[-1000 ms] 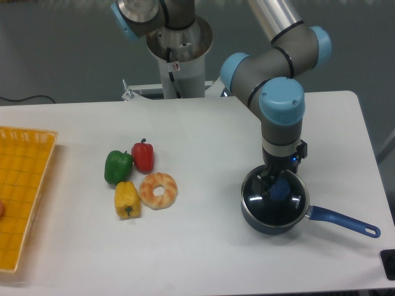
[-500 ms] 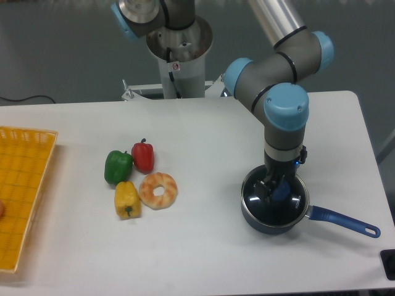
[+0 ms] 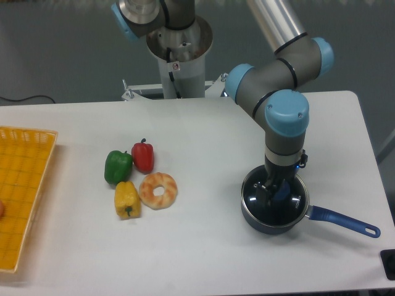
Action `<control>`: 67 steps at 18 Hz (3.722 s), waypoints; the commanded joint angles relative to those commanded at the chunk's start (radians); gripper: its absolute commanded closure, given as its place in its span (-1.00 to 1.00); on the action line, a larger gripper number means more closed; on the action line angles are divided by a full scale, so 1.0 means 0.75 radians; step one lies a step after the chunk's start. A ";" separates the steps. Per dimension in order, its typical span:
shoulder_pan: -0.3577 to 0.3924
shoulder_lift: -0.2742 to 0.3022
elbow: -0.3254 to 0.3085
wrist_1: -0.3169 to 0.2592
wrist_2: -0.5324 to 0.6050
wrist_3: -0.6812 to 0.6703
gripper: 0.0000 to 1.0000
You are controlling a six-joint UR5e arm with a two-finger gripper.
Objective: Open the lid
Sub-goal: 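Lower the gripper further around the blue knob of the glass lid, then close the gripper on the blue lid knob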
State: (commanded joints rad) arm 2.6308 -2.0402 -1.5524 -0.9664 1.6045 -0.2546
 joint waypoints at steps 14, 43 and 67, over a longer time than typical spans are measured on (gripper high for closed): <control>-0.004 -0.008 -0.010 0.029 -0.002 -0.022 -0.83; -0.006 0.018 -0.014 0.025 -0.006 -0.039 -0.56; -0.002 0.022 -0.016 0.025 -0.002 -0.053 -0.10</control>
State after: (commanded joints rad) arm 2.6292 -2.0233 -1.5647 -0.9480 1.6030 -0.2945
